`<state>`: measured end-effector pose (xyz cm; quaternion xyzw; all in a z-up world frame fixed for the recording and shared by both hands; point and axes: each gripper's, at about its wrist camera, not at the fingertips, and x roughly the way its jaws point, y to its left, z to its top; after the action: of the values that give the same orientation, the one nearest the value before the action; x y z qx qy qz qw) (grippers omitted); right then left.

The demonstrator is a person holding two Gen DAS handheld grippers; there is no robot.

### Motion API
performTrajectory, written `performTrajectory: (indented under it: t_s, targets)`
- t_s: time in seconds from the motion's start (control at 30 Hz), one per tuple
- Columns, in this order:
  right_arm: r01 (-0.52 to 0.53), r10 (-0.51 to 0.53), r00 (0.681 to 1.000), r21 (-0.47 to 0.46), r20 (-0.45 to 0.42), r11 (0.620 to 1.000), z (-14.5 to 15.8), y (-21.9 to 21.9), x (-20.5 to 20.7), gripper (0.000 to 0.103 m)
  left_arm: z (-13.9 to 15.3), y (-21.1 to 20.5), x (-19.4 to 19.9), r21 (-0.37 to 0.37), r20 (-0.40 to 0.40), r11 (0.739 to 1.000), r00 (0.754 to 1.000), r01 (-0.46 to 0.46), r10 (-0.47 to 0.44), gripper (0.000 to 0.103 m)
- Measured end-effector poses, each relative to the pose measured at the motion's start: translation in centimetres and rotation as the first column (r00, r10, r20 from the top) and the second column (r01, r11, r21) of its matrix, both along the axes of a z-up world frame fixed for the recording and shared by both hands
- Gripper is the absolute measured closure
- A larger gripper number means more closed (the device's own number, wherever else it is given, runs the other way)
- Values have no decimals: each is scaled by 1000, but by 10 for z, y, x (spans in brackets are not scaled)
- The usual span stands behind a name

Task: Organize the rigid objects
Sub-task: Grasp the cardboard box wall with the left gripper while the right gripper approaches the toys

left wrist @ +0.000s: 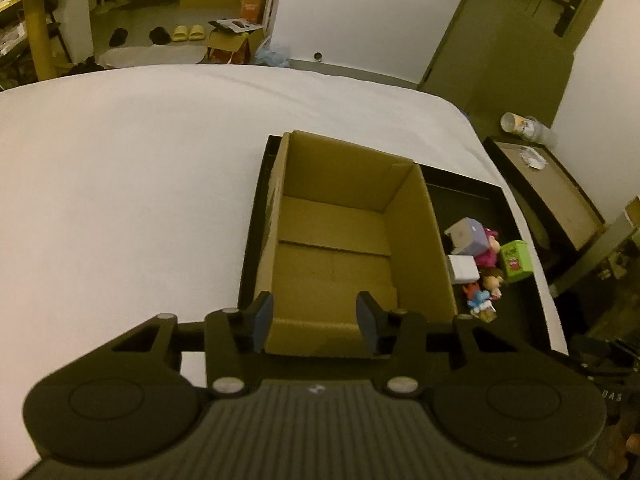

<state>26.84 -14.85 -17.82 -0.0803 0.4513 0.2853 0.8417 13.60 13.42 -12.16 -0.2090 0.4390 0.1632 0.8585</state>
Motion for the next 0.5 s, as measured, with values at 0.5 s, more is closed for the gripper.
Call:
performTrajectory:
  t_s: [0.5]
  targets:
    - [-21, 22, 999, -33, 27, 999, -34, 14, 21, 43, -20, 22, 23, 8, -88, 998, 994, -65, 65, 81]
